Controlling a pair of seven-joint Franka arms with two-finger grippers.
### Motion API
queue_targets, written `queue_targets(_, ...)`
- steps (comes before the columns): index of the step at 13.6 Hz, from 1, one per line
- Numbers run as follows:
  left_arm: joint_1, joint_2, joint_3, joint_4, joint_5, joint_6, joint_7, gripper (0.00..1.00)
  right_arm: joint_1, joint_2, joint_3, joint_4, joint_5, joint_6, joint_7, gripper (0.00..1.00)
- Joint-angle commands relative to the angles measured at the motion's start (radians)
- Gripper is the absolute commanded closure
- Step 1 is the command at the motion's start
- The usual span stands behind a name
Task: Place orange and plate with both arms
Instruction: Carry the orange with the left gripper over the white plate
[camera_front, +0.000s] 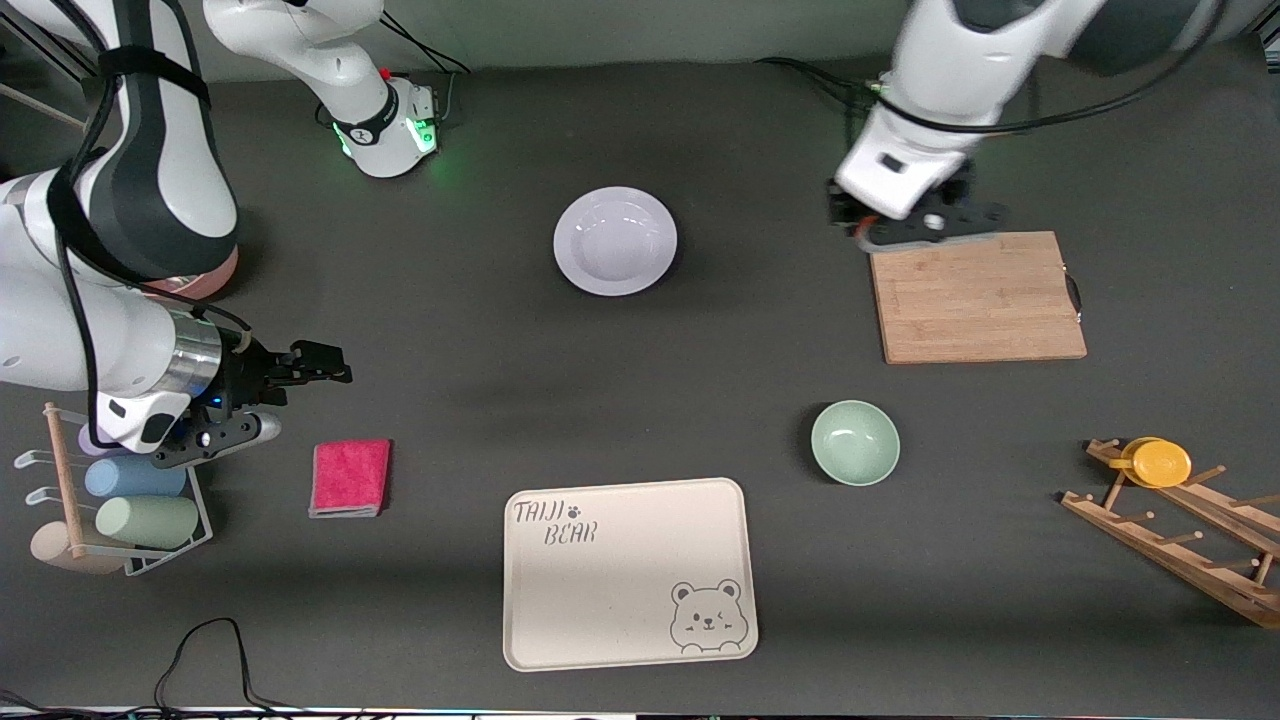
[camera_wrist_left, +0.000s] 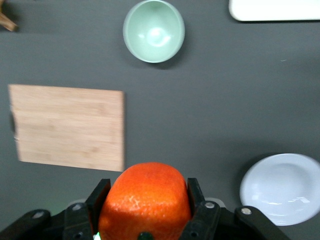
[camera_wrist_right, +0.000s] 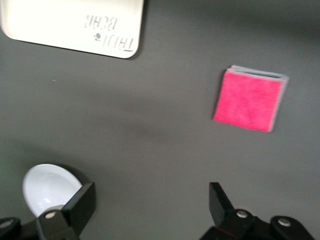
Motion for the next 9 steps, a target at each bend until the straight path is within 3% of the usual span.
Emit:
queue_targets(1,-0.148,0.166,-0.047,0.164,0.065,0.008,-0.265,0.45,-0.012,-0.004,-0.012,-0.030,0.088,-0.005,-0.003,0.00)
queue_targets(6,-0.513,0.457,-0.038,0.368,0.259,0.023,-0.646,0.46,-0.044,-0.007,-0.017,-0.076,0.182,-0.007,-0.008,0.00)
queue_targets(9,-0.650,0.575,-0.036,0.381,0.326,0.130,-0.827,0.46,-0.084,0.000,-0.017,-0.097,0.295,-0.042,-0.017,0.00)
